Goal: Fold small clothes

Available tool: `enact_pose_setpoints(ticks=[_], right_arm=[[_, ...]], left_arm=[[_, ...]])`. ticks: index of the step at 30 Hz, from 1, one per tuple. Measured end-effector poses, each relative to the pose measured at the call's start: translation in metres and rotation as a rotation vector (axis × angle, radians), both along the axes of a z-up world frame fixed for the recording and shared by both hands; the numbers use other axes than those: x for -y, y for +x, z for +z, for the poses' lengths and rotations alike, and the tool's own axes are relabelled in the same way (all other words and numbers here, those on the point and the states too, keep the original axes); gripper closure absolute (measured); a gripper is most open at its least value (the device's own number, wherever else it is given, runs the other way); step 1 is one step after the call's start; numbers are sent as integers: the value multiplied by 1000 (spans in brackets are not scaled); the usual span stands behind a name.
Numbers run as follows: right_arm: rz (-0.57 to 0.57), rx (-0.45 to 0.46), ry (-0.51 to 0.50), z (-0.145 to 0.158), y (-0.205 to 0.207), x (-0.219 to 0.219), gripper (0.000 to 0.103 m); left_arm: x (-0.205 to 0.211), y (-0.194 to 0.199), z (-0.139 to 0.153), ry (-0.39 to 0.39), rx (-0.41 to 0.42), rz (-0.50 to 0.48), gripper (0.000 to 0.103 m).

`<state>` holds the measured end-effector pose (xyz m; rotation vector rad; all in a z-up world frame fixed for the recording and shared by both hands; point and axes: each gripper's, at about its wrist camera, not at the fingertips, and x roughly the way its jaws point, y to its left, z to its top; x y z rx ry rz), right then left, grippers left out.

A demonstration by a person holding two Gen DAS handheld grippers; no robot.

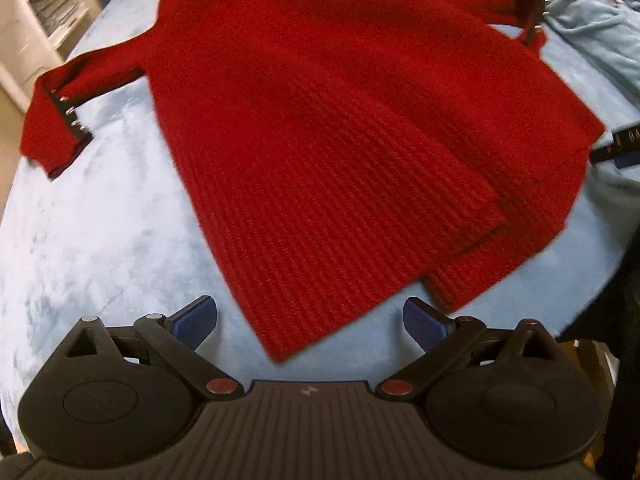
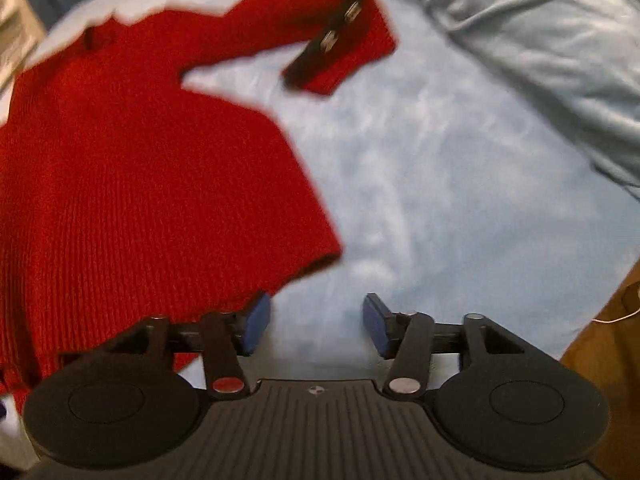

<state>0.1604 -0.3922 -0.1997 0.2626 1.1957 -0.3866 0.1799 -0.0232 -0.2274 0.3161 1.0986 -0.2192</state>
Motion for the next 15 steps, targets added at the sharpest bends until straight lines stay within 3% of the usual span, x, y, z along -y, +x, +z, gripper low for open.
enact_pose_setpoints(ticks=[3,7,10,15], right_arm=[[33,-13,-50,-5,14,-10,43],[-50,123,-131,11,18,-2,42],[-48,171,-139,16,27,9,41],[-66,196,-102,25,54,38,41]], left_arm=[[-7,10,2,26,26,78,2],[-26,32,20,42,109,188,2],[-37,54,28,31,118,249,2],[-20,59,36,-15,77,220,2]])
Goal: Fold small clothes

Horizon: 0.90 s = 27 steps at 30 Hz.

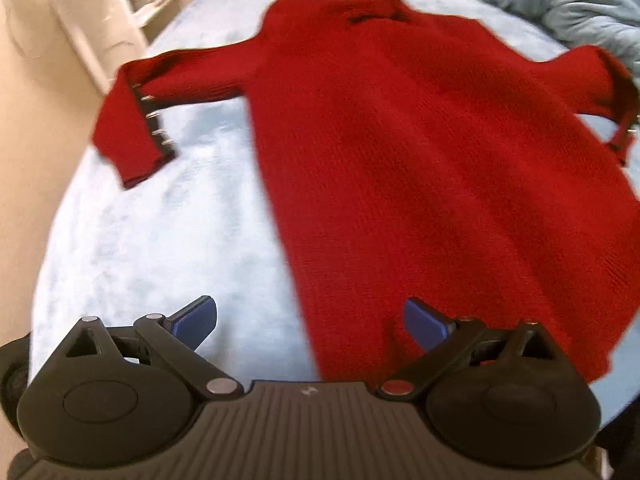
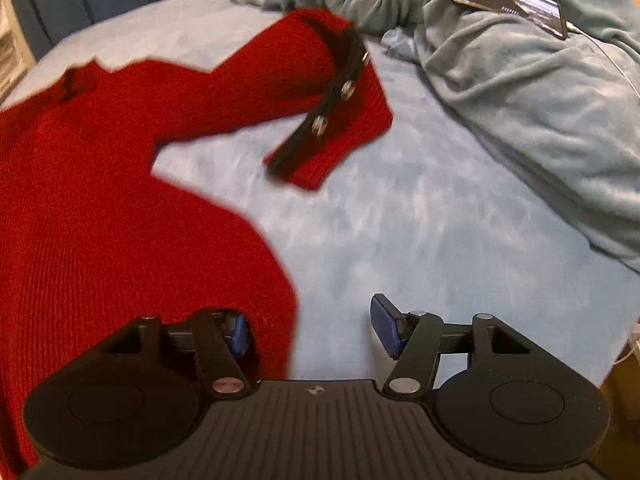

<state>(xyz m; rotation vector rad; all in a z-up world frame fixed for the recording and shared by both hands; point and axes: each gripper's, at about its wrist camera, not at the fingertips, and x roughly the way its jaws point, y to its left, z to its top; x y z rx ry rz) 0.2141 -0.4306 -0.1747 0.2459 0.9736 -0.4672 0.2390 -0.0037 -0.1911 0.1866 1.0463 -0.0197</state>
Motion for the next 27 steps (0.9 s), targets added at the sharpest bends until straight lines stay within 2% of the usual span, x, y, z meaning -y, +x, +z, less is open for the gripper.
enact_pose_setpoints(ticks=[4,12,14,16,19,21,24,27], right_arm=[[-13,37,83,8,12,17,39],[3,46,90,13,15,11,40],[-5,57,103,15,15,12,40],[-10,66,113,18,14,14,40],[-14,72,125,20,13,16,40],[-21,74,123,19,12,17,39],[-46,76,156,17,9,24,39],[-91,75,219,12,6,37,39]], left_arm=[[38,-12,7,-73,0,-126,2],[111,-25,-4,-196,-20,-392,0],[126,-23,-11,-180,-22,-433,0],[140,-16,-20,-131,-25,-431,0],[154,-3,-28,-156,-42,-429,0],[163,9,-36,-85,-30,-398,0],[154,28,-42,39,16,-272,0],[116,44,-37,11,-4,-137,0]])
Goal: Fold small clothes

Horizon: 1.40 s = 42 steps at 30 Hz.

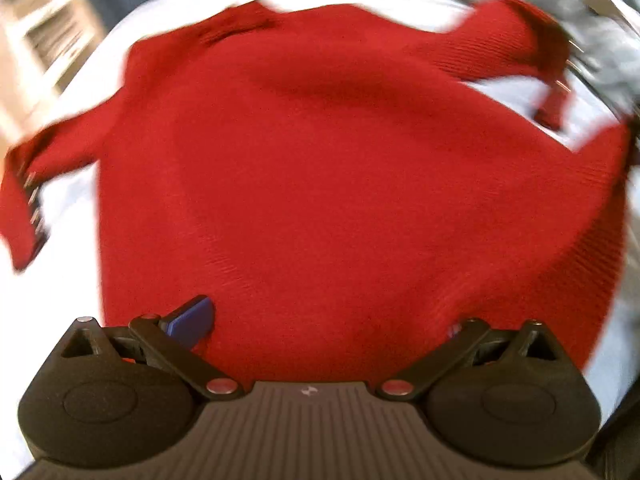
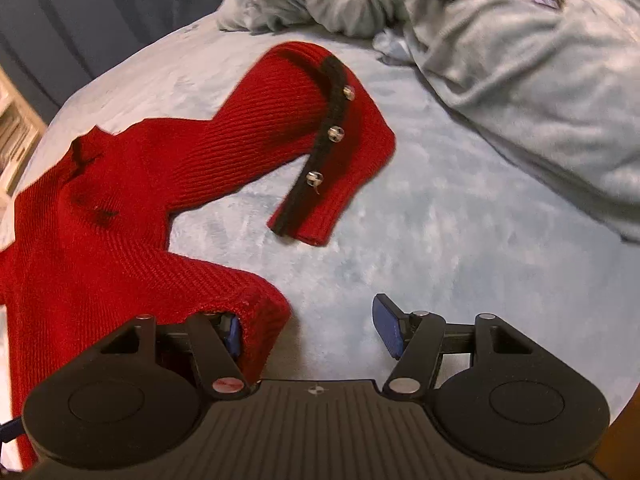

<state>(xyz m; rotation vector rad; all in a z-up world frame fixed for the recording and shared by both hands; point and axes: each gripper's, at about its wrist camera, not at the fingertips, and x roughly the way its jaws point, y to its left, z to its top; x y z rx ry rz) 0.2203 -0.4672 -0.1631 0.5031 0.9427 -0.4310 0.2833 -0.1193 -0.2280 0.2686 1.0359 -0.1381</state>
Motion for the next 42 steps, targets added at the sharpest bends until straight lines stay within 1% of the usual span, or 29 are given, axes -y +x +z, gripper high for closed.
enact_pose_setpoints(ticks=[1,2,3,5,6,8,11,15,16,19,21,24,25,26,27,28,29,30,31,32,34,36,38,40,42], right_arm=[[-16,-3,27,-4,-1,5,39],[-39,-4,52,-8,-2,9,38],[-54,-10,83,-13,-3,12,37],[-72,-21,155,-25,-4,14,36],[-73,-33,181,-31,-4,11,36],[-50,-53,188,-39,-4,0,36],[-6,-59,149,-43,-7,-21,36],[62,-60,102,-43,-14,-42,38],[82,-59,81,-42,-16,-47,40],[171,-81,-12,-42,-23,-65,40],[215,-96,-89,-41,-26,-76,42],[238,-111,-142,-39,-23,-83,42],[248,-121,-153,-40,-23,-84,47],[257,-126,-168,-41,-23,-86,76],[265,-133,-169,-40,-23,-88,85],[258,-139,-172,-36,-22,-91,95],[244,-138,-186,-31,-21,-95,95],[231,-111,-203,-20,-23,-97,95],[205,-57,-210,-6,-25,-94,95],[162,1,-206,10,-27,-85,95],[60,100,-176,42,-27,-59,95],[-8,150,-125,65,-25,-34,95],[-37,176,-149,81,-20,-19,95],[-66,193,-176,93,-14,-8,95],[-89,215,-146,101,-10,5,95]], left_arm=[[-14,3,3,-12,-1,47,0],[-30,6,5,-5,3,95,0],[-46,7,7,-22,-2,123,0],[-74,8,9,-91,-27,169,0],[-84,7,9,-104,-37,193,0],[-95,0,13,-85,-21,216,0],[-98,-10,19,-40,19,206,0],[-98,-5,27,-20,34,207,0],[-100,-6,30,-16,46,213,0],[-113,-8,41,-11,87,247,0],[-122,-1,44,-19,87,272,0],[-132,-2,47,-31,77,298,0],[-135,-2,48,-31,78,302,0],[-137,-2,48,-31,80,305,0],[-139,-2,46,-32,76,303,0],[-140,-2,45,-29,74,301,0],[-140,-2,44,-13,76,301,0],[-139,-2,43,11,76,297,0],[-138,-2,42,33,80,287,0],[-137,-3,42,42,88,271,0],[-133,-8,44,37,102,227,0],[-123,-12,45,34,113,171,0],[-108,-17,47,48,139,117,0],[-88,-23,49,95,179,48,0],[-70,-30,48,172,222,-28,0]])
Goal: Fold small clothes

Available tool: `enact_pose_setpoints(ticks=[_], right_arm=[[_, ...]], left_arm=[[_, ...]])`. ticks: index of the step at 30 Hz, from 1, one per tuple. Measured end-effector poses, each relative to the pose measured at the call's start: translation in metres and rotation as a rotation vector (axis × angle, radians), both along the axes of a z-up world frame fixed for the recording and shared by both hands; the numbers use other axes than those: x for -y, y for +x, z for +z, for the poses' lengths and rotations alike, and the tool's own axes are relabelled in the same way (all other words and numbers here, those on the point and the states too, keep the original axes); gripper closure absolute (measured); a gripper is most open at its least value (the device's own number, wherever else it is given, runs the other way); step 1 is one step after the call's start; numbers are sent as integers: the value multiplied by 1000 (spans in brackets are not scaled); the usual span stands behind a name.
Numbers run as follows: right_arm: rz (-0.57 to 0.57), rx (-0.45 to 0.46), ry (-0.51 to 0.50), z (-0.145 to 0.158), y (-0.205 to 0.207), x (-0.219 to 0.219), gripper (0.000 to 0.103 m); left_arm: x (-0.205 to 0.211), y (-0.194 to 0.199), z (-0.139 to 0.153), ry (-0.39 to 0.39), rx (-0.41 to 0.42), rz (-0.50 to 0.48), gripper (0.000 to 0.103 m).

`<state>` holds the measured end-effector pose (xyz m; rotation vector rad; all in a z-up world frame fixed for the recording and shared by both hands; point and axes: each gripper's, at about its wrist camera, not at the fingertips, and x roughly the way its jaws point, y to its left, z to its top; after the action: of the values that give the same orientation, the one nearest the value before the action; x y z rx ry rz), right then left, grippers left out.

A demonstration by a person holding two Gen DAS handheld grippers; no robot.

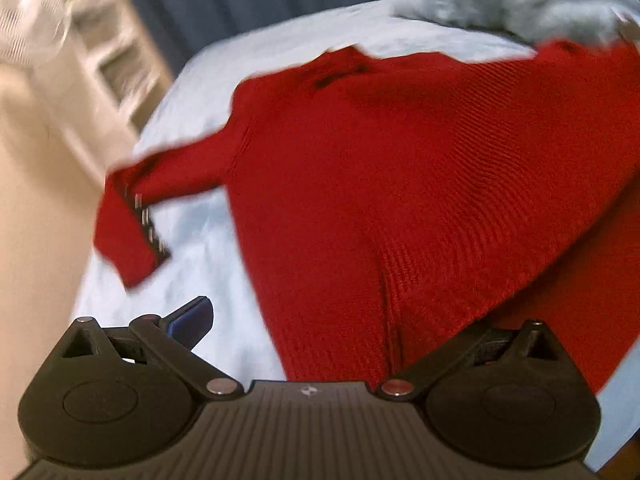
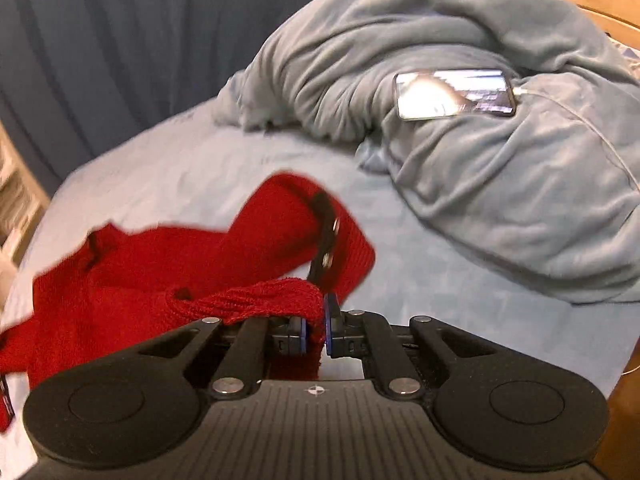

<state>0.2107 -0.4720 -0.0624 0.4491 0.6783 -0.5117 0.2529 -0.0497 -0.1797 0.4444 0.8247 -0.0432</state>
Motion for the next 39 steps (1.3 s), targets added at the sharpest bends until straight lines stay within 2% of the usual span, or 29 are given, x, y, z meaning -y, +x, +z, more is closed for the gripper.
enact_pose_setpoints(ticks=[1,3,6,8,11,13,17,19,22,24,26,27,29,32,33,34,36,38,39], right_arm=[[-6,-1,24,1,3,6,95],[-30,-19,51,-1,8,15,95],[-66,-42,65,-9,14,25,95],[-81,-52,96,-15,18,31,95],[-67,-89,96,-25,21,30,95],[-63,-91,108,-28,20,29,95],[-81,-77,133,-31,18,31,95],[-86,-71,134,-30,20,31,95],[-99,-62,141,-27,21,35,95],[-111,-60,152,-25,21,41,95],[-127,-58,171,-26,19,47,95],[-138,-57,183,-28,18,50,95],[-165,-58,211,-33,16,57,95],[-201,-55,238,-42,14,67,95],[-204,-61,239,-46,14,69,95],[-204,-73,235,-50,14,70,95],[-187,-99,221,-57,16,69,95],[-165,-123,206,-62,16,66,95],[-150,-132,193,-64,16,64,95]], left_arm=[[8,-3,-4,44,3,-31,0],[15,-3,-18,107,-43,-54,0],[7,0,-47,144,-149,13,0],[-6,-6,-52,97,-146,27,0],[-28,-6,-40,120,-93,63,0],[-49,5,-23,122,-50,134,0],[-92,30,1,-3,-68,277,0],[-91,31,0,18,-70,271,0],[-73,21,-12,100,-69,222,0],[-72,13,-26,103,-117,236,0],[-81,7,-46,15,-223,301,0],[-87,3,-51,-49,-249,341,0],[-102,-5,-51,-180,-248,418,0],[-124,-11,-53,-458,-334,557,0],[-124,-13,-53,-521,-341,575,0],[-117,-13,-51,-540,-339,561,0],[-93,-9,-54,-508,-353,487,0],[-71,-6,-61,-429,-370,434,0],[-61,-6,-65,-365,-359,424,1]])
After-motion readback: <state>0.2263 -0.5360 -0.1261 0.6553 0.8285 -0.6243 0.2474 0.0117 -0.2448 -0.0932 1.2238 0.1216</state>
